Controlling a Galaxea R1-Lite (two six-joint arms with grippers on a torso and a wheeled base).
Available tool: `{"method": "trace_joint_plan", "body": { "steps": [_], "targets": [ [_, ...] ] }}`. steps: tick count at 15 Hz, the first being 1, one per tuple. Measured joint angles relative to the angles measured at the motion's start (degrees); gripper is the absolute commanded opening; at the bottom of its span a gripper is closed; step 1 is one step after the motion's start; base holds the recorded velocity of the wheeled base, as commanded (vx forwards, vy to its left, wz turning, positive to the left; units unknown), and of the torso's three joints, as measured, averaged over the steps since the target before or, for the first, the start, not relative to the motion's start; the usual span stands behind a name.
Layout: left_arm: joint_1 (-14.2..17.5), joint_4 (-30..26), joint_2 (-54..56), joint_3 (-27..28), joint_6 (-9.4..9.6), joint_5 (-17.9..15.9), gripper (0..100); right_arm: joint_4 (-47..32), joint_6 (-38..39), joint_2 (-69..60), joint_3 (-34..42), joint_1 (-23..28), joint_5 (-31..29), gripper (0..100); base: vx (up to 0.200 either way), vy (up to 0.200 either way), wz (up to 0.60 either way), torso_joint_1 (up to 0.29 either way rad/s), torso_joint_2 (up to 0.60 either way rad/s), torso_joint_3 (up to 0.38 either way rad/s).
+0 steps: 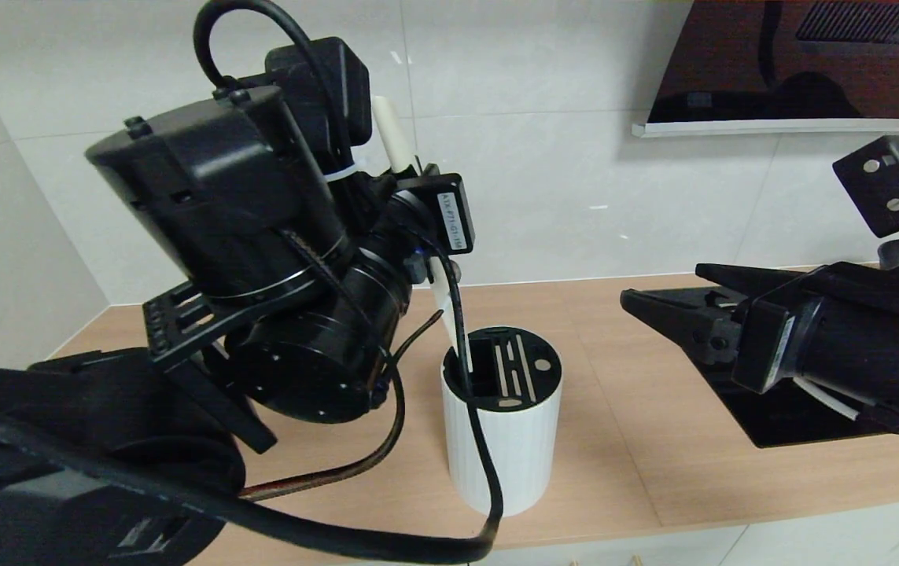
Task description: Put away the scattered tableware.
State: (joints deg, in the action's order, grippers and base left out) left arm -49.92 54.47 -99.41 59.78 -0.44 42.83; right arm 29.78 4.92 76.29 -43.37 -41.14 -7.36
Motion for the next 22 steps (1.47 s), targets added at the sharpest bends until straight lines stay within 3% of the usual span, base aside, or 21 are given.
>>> {"method": "trace_joint_plan", "body": {
  "steps": [6, 15, 22],
  "targets": [
    [-0.33, 4.02, -5.22, 1.12, -0.02, 0.56, 0, -0.01, -0.02, 0.48, 0.11, 0.02, -0.02, 100, 0.0, 0.0, 0.0, 0.0, 0.0, 0.0],
    [-0.33, 5.19, -9.37, 1.13, -0.16, 0.69, 0, 0.0, 0.0, 0.61, 0.22, 0.02, 0.0, 100, 0.0, 0.0, 0.0, 0.0, 0.0, 0.0],
    [-0.44, 5.17, -11.89, 0.39, -1.72, 1.18, 0, 0.0, -0.04, 0.63, 0.33, 0.02, -0.02, 100, 0.0, 0.0, 0.0, 0.0, 0.0, 0.0]
  ]
}}
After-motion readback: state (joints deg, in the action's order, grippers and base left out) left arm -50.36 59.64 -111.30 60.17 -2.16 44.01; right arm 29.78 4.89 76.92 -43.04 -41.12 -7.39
